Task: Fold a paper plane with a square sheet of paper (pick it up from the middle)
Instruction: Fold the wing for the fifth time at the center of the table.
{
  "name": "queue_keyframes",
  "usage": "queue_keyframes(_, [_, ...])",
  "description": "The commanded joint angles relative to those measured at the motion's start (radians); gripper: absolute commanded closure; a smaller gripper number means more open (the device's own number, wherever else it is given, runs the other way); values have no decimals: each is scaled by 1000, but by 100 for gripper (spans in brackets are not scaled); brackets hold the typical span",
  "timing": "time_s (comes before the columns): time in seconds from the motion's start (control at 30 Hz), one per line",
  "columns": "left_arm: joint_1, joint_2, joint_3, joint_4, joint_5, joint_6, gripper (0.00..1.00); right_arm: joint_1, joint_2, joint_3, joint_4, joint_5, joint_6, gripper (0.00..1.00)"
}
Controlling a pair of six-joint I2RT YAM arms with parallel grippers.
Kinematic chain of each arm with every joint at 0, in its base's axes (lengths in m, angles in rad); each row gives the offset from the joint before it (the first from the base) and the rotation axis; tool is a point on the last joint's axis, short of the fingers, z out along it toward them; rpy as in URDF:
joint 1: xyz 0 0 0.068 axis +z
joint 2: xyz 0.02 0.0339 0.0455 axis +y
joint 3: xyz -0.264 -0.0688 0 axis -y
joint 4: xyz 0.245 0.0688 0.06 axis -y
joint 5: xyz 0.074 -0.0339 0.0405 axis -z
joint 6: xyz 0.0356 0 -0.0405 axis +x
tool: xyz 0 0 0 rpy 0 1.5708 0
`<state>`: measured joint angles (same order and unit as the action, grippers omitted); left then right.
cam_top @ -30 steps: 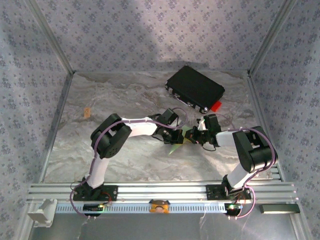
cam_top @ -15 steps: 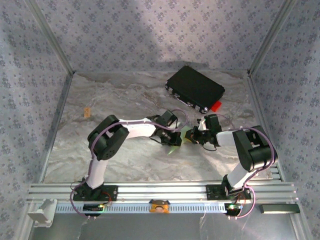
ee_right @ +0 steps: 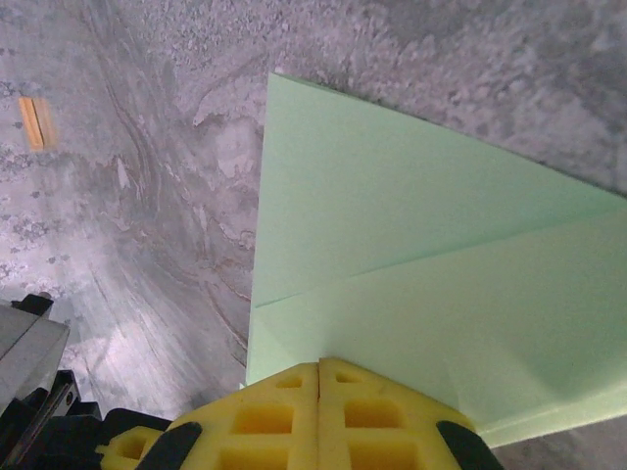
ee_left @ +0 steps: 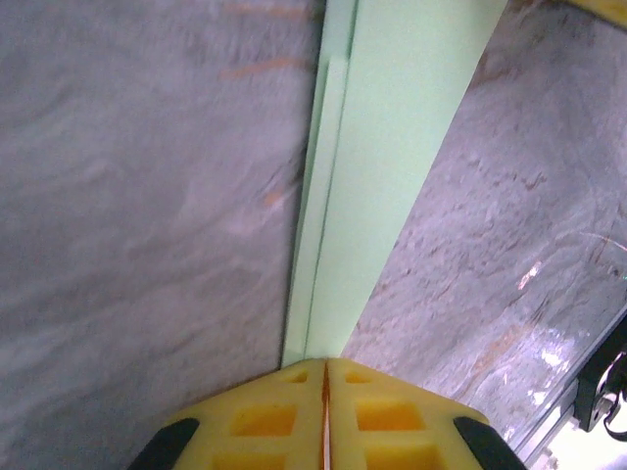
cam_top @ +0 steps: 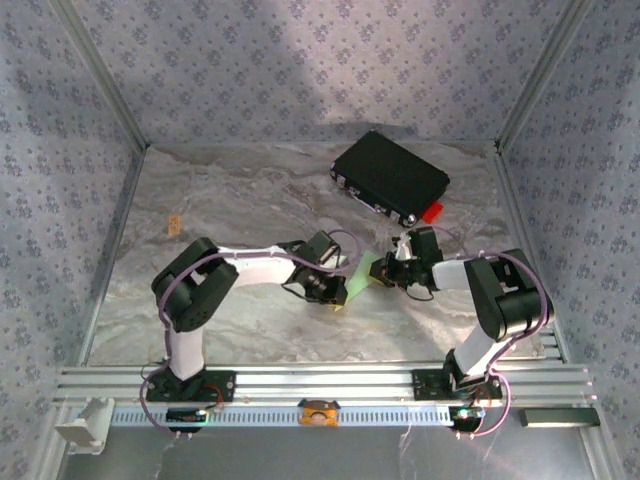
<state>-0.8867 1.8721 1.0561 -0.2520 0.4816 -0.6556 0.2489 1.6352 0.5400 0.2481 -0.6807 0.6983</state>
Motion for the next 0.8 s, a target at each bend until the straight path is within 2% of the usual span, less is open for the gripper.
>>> queue_keyframes(0.0, [-8,-82,-33,-26,18,-20,90,5,39,37,-74,14,-79,95])
queue_keyframes(0.17, [10,-199,-54,37,-31,-54,87,50,79,110,-126,-51,-180,95])
queue_keyframes(0.3, [80,-220,-114,92,-68,-134,85,108,95,182,-221,-48,-256,94])
queue_keyframes(0.4, [129,-209,-159,164,-27,-181,82,127,96,201,-240,-52,-274,94])
queue_keyframes(0.53, [149,-183,-160,178,3,-180,80,136,52,213,-256,-49,-271,90])
queue_keyframes(0.63, [149,-155,-148,220,44,-186,78,130,-37,194,-304,70,-246,87])
queue_keyframes(0.77, [149,-113,-120,246,76,-180,74,93,-146,134,-318,145,-190,80])
